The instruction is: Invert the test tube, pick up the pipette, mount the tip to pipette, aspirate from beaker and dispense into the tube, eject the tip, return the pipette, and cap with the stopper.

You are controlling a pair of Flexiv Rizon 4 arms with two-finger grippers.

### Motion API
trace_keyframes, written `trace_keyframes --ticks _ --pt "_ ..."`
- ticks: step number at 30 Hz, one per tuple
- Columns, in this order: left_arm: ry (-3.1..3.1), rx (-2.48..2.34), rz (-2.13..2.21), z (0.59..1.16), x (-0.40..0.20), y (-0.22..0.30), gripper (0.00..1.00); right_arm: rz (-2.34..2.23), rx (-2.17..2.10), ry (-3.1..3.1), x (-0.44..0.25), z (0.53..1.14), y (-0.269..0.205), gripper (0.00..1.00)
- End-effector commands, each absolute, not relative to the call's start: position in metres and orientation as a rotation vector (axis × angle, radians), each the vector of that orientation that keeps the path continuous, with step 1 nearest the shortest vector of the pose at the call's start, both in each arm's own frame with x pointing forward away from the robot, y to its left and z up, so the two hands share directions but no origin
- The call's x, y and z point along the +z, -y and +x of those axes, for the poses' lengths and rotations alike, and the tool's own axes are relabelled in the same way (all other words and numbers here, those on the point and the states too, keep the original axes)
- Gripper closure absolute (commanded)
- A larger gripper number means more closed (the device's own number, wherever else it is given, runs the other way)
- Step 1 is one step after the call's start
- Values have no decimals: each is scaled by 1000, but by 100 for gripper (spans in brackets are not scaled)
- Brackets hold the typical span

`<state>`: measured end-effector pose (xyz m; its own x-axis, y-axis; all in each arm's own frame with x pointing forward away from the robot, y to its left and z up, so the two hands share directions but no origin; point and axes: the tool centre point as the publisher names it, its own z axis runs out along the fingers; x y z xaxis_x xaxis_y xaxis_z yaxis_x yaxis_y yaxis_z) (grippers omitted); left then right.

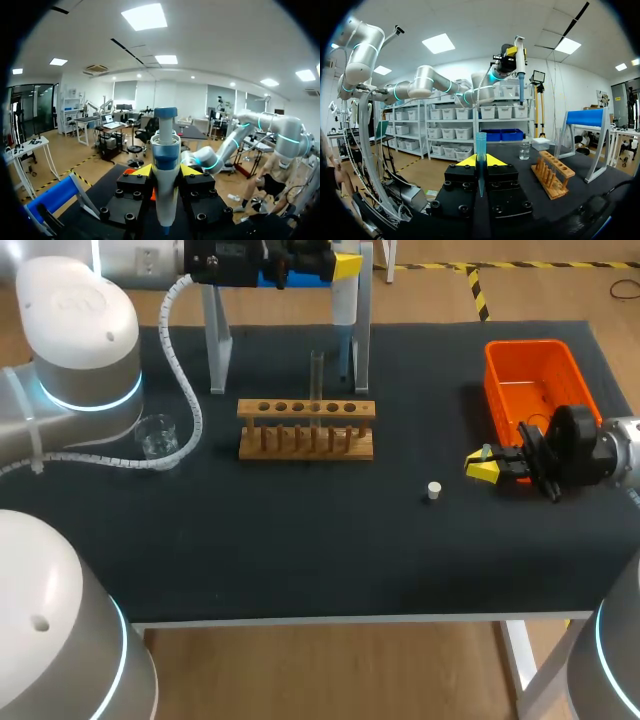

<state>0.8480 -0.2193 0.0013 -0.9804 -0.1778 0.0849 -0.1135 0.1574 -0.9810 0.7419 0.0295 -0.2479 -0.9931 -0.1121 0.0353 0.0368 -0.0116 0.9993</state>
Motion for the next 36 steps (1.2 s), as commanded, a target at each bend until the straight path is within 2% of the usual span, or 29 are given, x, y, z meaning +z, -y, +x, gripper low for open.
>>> trace_keyframes --ticks 1,15,36 --pt "-2348 -1989 -293 848 1 219 100 81 -2161 2134 -248 741 -30 100" --pt "-2348 -1989 -293 848 1 219 100 81 -2161 2134 -248 741 -30 100" --pt "-2348 -1989 -293 848 1 219 100 69 -2106 2171 -249 767 -106 100"
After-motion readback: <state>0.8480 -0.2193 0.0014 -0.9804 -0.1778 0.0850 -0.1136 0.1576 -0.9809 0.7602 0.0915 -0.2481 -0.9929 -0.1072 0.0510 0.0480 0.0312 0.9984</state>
